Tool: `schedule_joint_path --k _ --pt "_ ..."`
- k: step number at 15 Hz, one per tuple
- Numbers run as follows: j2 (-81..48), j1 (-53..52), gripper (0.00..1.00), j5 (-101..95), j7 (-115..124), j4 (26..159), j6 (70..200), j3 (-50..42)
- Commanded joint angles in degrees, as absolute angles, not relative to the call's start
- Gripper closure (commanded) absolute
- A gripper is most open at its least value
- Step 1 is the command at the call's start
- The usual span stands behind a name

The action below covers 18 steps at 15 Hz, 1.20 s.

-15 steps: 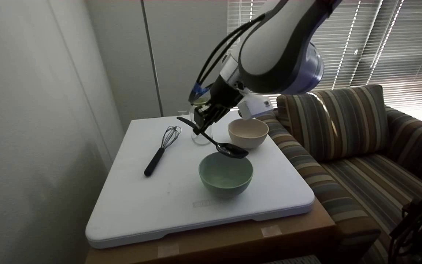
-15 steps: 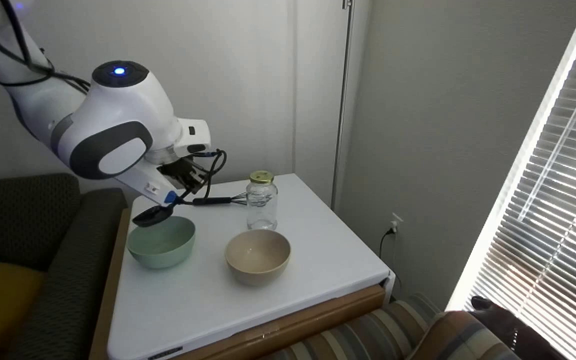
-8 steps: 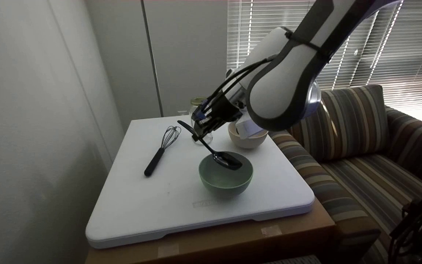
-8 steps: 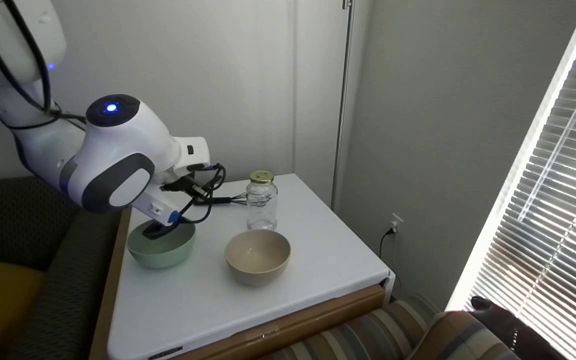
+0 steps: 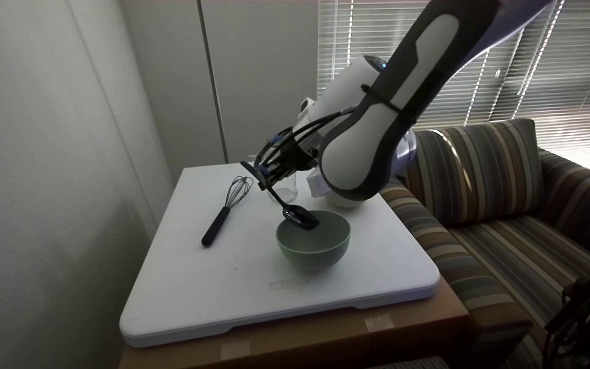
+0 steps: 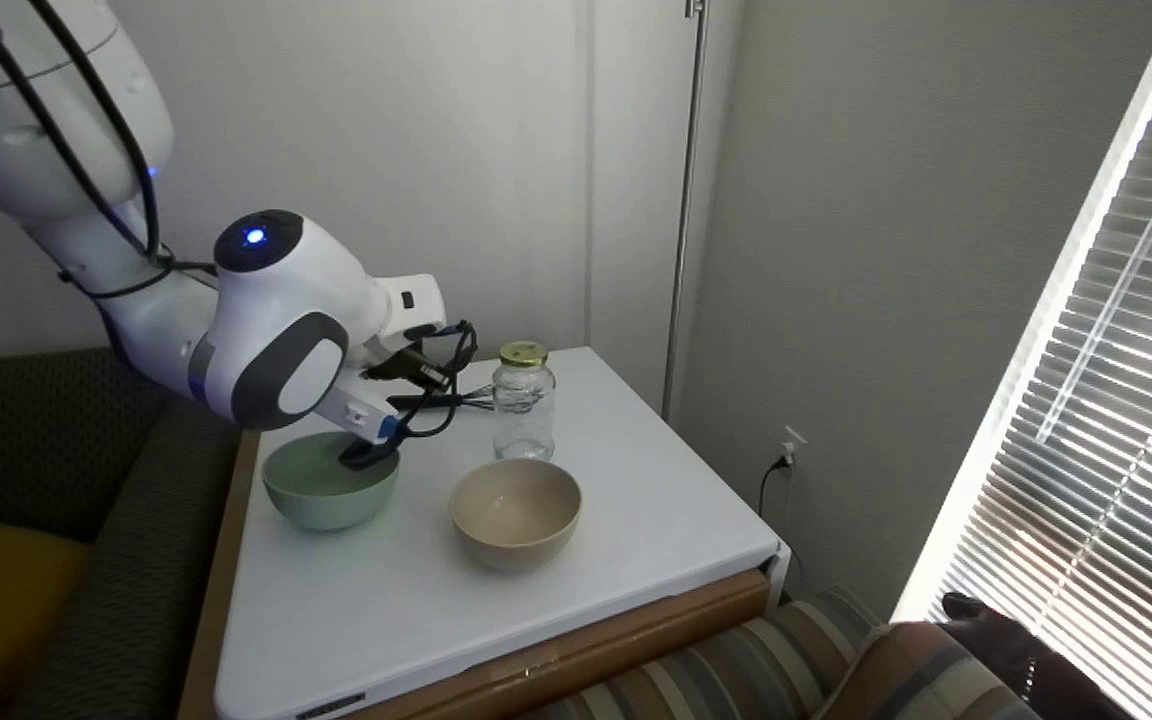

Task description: Put the lid on top of the glass jar, put the black ladle inside the green bowl, take the ladle out of the bowl

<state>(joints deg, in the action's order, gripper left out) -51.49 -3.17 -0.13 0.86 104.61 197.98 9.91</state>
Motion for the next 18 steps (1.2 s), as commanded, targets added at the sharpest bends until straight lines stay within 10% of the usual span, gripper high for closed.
schedule_joint_path --k 1,18 --pt "-52.26 -5.91 0.96 0.25 1.67 104.44 197.86 8.74" --pt "-44.87 -5.11 0.96 -6.31 -2.55 112.15 197.94 8.11"
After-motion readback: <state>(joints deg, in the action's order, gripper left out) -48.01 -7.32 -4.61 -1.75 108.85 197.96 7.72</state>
